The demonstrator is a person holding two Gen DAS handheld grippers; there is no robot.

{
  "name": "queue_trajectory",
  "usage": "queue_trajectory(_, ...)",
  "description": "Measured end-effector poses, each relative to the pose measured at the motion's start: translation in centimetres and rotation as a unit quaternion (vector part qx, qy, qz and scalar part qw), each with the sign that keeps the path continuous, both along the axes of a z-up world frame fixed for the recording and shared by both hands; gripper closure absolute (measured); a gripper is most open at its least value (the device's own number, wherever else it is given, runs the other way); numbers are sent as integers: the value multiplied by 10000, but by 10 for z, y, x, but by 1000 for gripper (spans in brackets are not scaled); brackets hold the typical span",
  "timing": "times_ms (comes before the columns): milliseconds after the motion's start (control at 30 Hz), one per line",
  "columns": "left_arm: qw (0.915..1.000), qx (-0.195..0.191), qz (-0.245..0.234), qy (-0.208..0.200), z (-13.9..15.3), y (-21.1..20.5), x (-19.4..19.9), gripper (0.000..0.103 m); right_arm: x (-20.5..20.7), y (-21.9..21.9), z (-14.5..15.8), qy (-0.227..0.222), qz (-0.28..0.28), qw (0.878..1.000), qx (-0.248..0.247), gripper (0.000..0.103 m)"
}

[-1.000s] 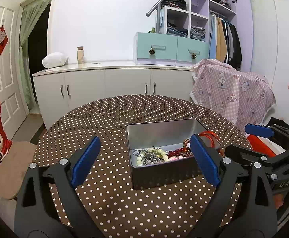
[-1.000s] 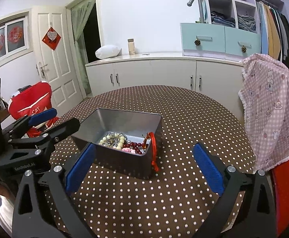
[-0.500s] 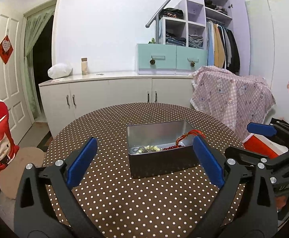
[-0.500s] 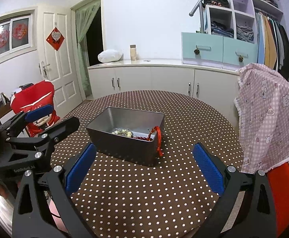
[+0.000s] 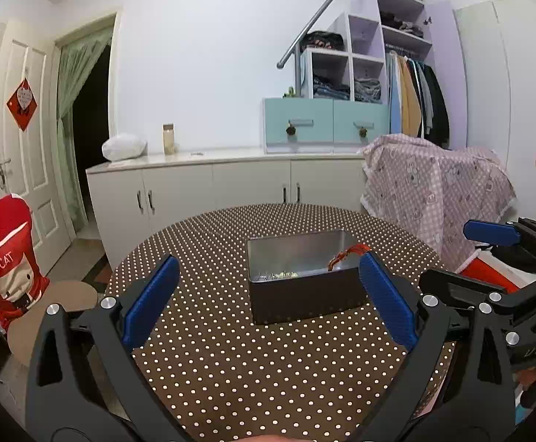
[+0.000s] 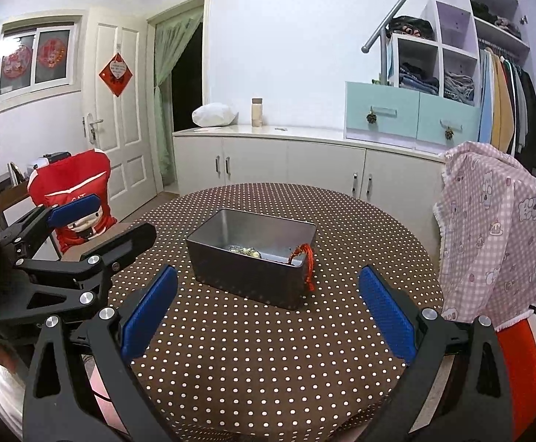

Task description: Organize jewelry

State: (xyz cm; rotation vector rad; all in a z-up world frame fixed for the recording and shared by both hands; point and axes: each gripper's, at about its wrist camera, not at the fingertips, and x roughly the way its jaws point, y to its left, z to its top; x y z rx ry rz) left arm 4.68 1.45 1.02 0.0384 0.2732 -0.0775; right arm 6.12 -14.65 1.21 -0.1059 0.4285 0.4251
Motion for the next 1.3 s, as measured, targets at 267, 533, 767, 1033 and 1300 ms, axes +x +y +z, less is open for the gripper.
queue_trajectory(267,10000,38,-8,2,-2,-3,-4,6,-2,-4,0,-28,-23,10000,31,8)
queue_trajectory(533,10000,33,-17,-1,-2,-4,-5,6,-5,-6,1,-21,-42,10000,41,8)
queue_trajectory(767,10000,39,-5,-45,-1,-9,-11,6,-7,-6,1,-29,-39,10000,43,8)
queue_trajectory(1033,10000,17,1,-41,-1,-9,-12,6,-8,-7,0,-25,-28,10000,40,8)
queue_trajectory(1300,10000,33,14,-72,1,-11,-15,6,-10,-8,-1,-24,-39,10000,28,8)
